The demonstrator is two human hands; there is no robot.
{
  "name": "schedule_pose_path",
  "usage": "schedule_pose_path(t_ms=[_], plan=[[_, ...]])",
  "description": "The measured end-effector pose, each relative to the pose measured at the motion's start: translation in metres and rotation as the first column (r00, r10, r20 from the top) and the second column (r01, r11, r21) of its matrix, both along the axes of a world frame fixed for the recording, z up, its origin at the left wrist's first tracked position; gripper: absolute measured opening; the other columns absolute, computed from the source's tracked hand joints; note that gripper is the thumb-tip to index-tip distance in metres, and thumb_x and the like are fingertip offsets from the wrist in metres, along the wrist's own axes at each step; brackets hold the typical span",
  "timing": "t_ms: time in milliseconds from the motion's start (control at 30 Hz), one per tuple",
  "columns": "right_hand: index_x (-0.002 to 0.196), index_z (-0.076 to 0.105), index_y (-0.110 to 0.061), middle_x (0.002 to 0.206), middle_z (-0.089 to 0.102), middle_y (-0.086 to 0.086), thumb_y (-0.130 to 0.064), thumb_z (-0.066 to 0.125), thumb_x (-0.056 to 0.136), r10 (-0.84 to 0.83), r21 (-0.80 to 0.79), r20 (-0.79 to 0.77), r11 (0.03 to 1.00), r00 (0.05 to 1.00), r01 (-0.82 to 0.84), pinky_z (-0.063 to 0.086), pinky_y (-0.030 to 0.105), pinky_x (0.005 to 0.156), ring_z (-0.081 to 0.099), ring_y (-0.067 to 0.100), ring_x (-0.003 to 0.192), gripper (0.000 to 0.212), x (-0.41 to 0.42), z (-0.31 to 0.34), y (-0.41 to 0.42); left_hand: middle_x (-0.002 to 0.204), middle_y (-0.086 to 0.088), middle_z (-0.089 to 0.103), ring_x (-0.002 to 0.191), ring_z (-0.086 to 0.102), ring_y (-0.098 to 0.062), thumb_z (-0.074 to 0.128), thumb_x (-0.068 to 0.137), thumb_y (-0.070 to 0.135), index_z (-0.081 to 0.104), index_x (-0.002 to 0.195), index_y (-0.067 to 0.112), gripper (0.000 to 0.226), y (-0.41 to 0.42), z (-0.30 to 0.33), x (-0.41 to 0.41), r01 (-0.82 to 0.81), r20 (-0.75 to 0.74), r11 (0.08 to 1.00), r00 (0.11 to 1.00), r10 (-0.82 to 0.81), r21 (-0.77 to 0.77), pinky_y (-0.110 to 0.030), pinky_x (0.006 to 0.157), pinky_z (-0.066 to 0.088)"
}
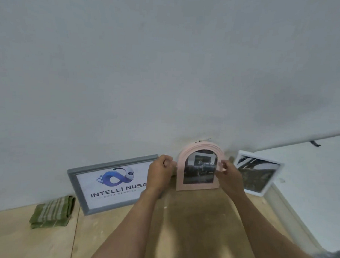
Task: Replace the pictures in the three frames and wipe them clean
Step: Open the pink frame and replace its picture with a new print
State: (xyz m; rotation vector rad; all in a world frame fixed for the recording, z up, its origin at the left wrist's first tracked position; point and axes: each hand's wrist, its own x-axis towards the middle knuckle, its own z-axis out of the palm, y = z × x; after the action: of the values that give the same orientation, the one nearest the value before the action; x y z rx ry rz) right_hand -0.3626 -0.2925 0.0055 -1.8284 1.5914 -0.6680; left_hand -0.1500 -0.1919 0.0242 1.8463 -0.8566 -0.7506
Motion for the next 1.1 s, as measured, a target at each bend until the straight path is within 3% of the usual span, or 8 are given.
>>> schedule_pose_path(t_ms=[133,200,300,500,700,867,967,1100], plan=[[0.121,0.052,-0.013,0.114,0.060,0.003,-0.022,0.058,0.093,0.072,0.005,-0.037,0.997,0.997,-0.072,0.050,0.044,0.094,0.059,0.024,0.106,0.030,-0.006,-0.020,-0.051,0.091,0.001,0.067,0.078,0.068,-0.022,0.065,0.094,0.034,0.059,0.109,0.028,0.018,-0.049,-0.019,-0.013,0.005,-0.043,0.994,0.999,-0.001,0.108,-0.041,0.075,0.059],[0.105,0.054,-0.022,0.099,0.064,0.000,-0.025,0.057,0.093,0.102,0.006,-0.003,0.995,0.995,-0.102,0.056,0.047,0.083,0.064,0.021,0.092,0.012,-0.007,-0.030,-0.067,0.083,-0.002,0.068,0.069,0.068,-0.023,0.069,0.091,0.033,0.061,0.099,0.026,0.013,-0.064,-0.029,-0.015,-0.031,-0.079,0.991,0.996,0.041,0.131,-0.046,0.073,0.059],[0.090,0.057,-0.026,0.082,0.064,-0.004,-0.026,0.054,0.096,0.109,-0.048,0.054,0.993,0.993,-0.106,0.058,0.041,0.070,0.064,0.015,0.075,0.007,-0.009,-0.035,-0.076,0.079,-0.004,0.071,0.062,0.064,-0.020,0.069,0.092,0.031,0.065,0.089,0.024,0.008,-0.071,-0.038,-0.017,-0.110,-0.116,0.988,0.986,0.123,0.110,-0.046,0.072,0.059],[0.106,0.070,-0.018,0.092,0.069,-0.003,-0.020,0.062,0.091,0.192,-0.045,0.125,0.981,0.973,-0.187,0.052,0.025,0.074,0.065,0.015,0.084,0.017,-0.038,-0.021,-0.059,0.090,-0.013,0.073,0.068,0.065,-0.020,0.067,0.094,0.029,0.067,0.101,0.013,0.018,-0.056,-0.025,-0.024,-0.119,-0.223,0.987,0.965,0.139,0.104,-0.032,0.065,0.054],[0.103,0.074,-0.016,0.084,0.064,-0.012,-0.016,0.073,0.084,0.265,-0.219,0.182,0.950,0.947,-0.223,0.049,0.018,0.068,0.061,0.010,0.075,0.019,-0.040,-0.017,0.019,0.073,-0.013,0.059,0.062,0.056,-0.025,0.063,0.097,0.031,0.061,0.092,0.004,0.027,-0.015,0.006,-0.048,-0.248,-0.687,0.969,0.702,0.190,0.015,-0.025,0.044,0.049],[0.091,0.076,-0.024,0.080,0.066,-0.008,-0.030,0.067,0.078,0.381,-0.440,-0.089,0.814,0.920,-0.379,0.044,0.021,0.059,0.058,0.011,0.073,0.017,-0.023,-0.014,0.125,0.078,-0.020,0.064,0.050,0.064,-0.023,0.057,0.097,0.006,0.063,0.105,-0.011,0.020,0.058,0.022,-0.039,-0.283,-0.697,0.949,0.653,0.297,0.139,-0.026,0.038,0.051],[0.097,0.075,-0.021,0.094,0.067,-0.005,-0.045,0.063,0.071,0.483,-0.210,0.103,0.865,0.870,-0.456,0.045,0.021,0.074,0.058,0.011,0.086,0.037,-0.022,-0.007,0.167,0.082,-0.017,0.071,0.067,0.070,-0.025,0.055,0.095,0.002,0.065,0.108,-0.011,0.021,0.117,0.027,-0.023,-0.243,-0.664,0.960,0.697,0.272,0.139,-0.035,0.056,0.061],[0.125,0.061,-0.014,0.124,0.057,0.004,-0.049,0.054,0.087,0.168,0.080,0.125,0.981,0.978,-0.179,0.038,0.030,0.094,0.052,0.022,0.114,0.052,-0.039,-0.003,0.180,0.069,-0.004,0.074,0.061,0.069,-0.016,0.051,0.097,0.007,0.069,0.108,0.000,0.022,0.187,0.028,-0.008,-0.168,-0.710,0.982,0.681,0.178,0.085,-0.031,0.063,0.058]])
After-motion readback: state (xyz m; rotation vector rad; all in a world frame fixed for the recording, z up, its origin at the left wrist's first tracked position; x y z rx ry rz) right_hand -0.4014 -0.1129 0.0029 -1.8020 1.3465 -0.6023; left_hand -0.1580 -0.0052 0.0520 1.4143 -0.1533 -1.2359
